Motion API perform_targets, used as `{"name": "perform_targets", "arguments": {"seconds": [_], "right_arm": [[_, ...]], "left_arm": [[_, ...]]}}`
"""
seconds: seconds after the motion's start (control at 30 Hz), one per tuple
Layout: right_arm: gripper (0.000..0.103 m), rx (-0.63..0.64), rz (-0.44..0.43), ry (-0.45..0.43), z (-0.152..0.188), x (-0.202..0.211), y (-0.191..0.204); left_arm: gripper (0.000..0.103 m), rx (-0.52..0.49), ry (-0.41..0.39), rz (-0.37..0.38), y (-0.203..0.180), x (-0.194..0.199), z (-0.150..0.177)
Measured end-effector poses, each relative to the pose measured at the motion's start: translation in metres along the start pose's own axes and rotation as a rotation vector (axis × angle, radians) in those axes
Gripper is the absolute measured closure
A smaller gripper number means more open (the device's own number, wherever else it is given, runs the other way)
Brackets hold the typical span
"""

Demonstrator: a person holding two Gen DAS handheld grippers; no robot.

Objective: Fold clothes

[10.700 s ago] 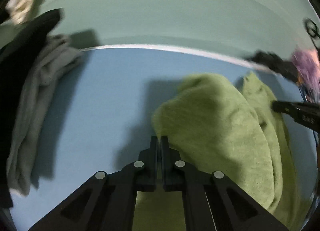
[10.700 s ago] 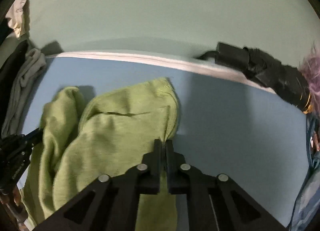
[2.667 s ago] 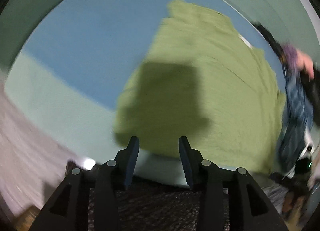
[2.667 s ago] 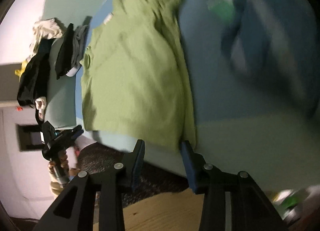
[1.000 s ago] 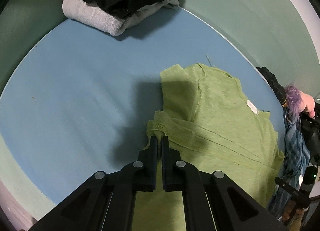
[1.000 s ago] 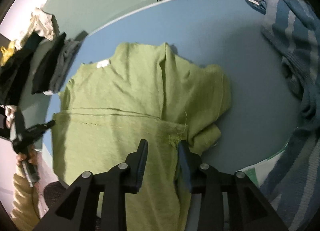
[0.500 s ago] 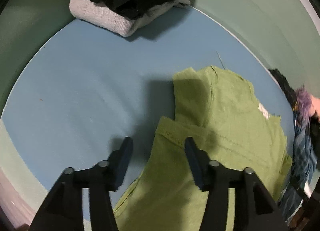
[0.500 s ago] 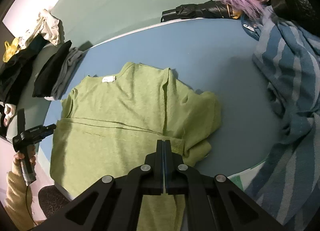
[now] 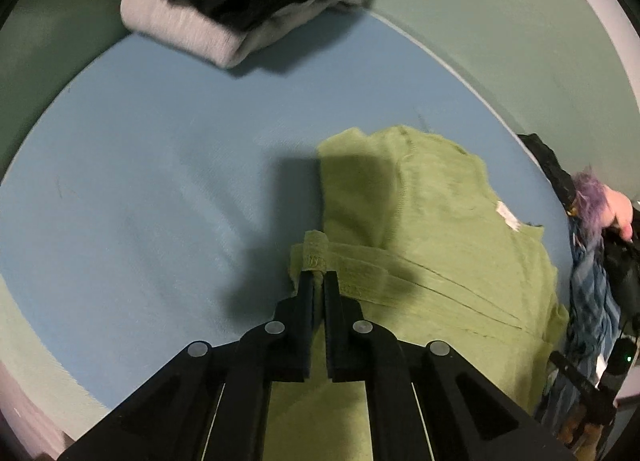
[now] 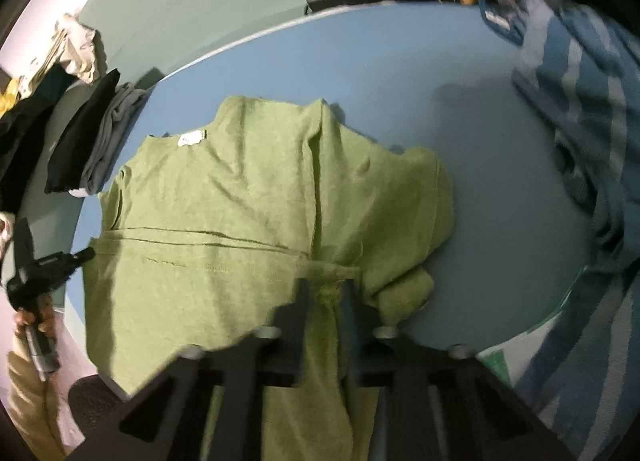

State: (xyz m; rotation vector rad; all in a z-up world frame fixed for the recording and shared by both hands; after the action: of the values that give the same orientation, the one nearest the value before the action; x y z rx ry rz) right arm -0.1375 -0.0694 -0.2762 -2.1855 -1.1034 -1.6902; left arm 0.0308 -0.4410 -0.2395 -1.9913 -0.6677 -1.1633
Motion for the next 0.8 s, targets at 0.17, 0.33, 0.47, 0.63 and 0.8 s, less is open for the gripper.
{"name": "perform_targets", "arguments": {"seconds": [0.17,0.33,0.47,0.63,0.8], "right_arm": [[0.103,0.005,-0.024,-0.034,-0.004,0.017,0.004],[0.065,-0.023,-0.025,0.028,0.002,0.005,-0.008],[0.075,-0.032,0.002,0.041,0.007,-0.007,-0.013],[0.095,-0.031,0.007,-0.002,0.002,0.006,-0.010],[0.093,-0.005,-0.001,-0.039,0.002,0.034,-0.006]], "left_arm": [[0.099,0.002,-0.018,0.039,-0.005,0.011,-0.004],[0.099,0.009,-0.009,0.051,-0.003,0.011,-0.003],[0.099,0.021,0.002,0.058,-0.001,0.004,-0.002],[0.099,0.010,-0.005,0.065,-0.003,0.007,0.000],[0.099,-0.013,-0.033,0.073,-0.009,0.021,-0.004]]}}
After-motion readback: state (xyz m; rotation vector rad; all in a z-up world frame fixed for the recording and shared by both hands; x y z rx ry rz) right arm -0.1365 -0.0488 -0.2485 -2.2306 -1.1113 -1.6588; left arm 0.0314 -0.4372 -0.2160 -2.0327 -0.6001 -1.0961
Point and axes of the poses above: each gripper's, at about its wrist camera, not at the fingertips, and x roughly against the way its jaws point, y to its left, z to its underside, the point moved 8 cm from there along -x, roughly the way its jaws point, and after that the axes turned 1 degree about -x, right-handed, at the moved point
